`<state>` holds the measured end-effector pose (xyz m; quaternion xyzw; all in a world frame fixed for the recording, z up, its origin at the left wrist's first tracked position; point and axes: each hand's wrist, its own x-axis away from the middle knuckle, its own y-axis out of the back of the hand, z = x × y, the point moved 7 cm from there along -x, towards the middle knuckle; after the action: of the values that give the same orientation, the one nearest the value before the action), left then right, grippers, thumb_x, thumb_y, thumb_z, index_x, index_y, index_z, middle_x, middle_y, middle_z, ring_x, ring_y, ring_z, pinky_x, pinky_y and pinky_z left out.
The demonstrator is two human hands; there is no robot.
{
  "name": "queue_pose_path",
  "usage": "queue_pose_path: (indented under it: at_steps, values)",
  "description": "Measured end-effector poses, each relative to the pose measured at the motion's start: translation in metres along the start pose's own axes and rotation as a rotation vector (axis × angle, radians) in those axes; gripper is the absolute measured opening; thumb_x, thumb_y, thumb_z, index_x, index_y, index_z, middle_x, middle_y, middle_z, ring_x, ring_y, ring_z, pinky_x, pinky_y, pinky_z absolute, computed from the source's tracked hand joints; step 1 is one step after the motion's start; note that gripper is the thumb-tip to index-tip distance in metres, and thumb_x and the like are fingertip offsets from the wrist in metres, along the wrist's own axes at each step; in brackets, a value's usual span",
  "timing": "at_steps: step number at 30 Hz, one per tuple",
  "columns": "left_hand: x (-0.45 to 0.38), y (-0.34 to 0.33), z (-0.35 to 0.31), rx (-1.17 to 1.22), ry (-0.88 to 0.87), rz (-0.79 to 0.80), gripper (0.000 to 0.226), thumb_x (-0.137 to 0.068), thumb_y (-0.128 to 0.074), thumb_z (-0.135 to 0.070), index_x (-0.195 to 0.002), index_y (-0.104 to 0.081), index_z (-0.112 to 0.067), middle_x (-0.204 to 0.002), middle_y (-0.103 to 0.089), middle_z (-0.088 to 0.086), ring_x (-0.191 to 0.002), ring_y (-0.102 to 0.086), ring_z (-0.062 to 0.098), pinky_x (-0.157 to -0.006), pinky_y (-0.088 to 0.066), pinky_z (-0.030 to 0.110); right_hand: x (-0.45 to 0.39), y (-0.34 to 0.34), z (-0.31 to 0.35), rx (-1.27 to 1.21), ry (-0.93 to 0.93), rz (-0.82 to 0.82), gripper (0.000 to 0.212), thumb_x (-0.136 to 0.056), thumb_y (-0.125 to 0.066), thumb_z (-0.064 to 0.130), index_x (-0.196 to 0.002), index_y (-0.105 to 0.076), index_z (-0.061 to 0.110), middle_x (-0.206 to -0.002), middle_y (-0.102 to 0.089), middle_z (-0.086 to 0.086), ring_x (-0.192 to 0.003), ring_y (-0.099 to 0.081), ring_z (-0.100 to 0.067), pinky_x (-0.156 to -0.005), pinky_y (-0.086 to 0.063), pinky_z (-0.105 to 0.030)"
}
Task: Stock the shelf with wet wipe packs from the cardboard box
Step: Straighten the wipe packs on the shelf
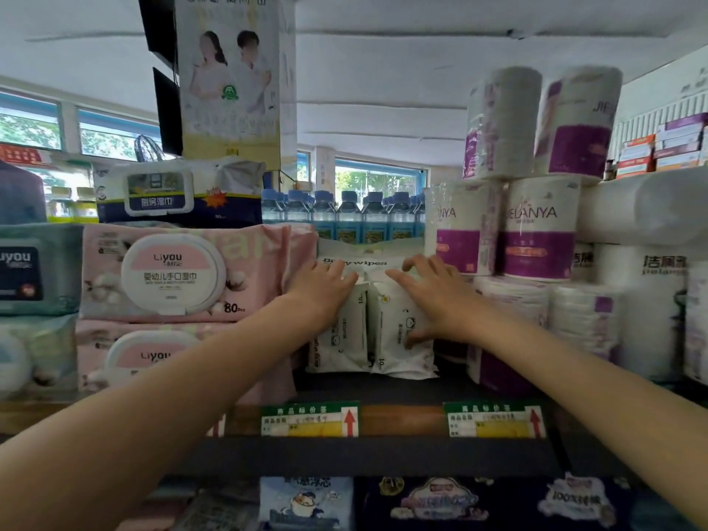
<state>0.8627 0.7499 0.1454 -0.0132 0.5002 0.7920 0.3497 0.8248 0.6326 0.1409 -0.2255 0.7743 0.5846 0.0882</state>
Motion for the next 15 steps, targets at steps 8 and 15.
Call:
queue_pose_path:
  at_steps: [8, 15]
  values:
    - [-0.007, 0.004, 0.018, 0.114, 0.109, 0.017, 0.026, -0.091, -0.041, -0.005, -0.107, -0.060, -0.014, -0.112, -0.061, 0.006, -0.110, -0.055, 0.026, -0.104, -0.027, 0.045, 0.006, 0.001, 0.007, -0.107, 0.038, -0.075, 0.075, -0.072, -0.075, 0.036, -0.133, -0.034, 0.019, -0.132, -0.035, -0.004, -0.123, -0.038, -0.021, -0.108, -0.034, -0.035]
    - [-0.002, 0.014, 0.016, 0.082, 0.040, -0.069, 0.024, -0.092, -0.041, -0.006, -0.105, -0.058, -0.015, -0.111, -0.063, 0.003, -0.107, -0.057, 0.025, -0.102, -0.027, 0.041, 0.000, 0.013, -0.003, -0.451, 0.032, 0.090, 0.048, -0.069, -0.080, 0.025, -0.111, -0.056, 0.022, -0.102, -0.059, 0.004, -0.097, -0.055, -0.014, -0.080, -0.044, -0.025]
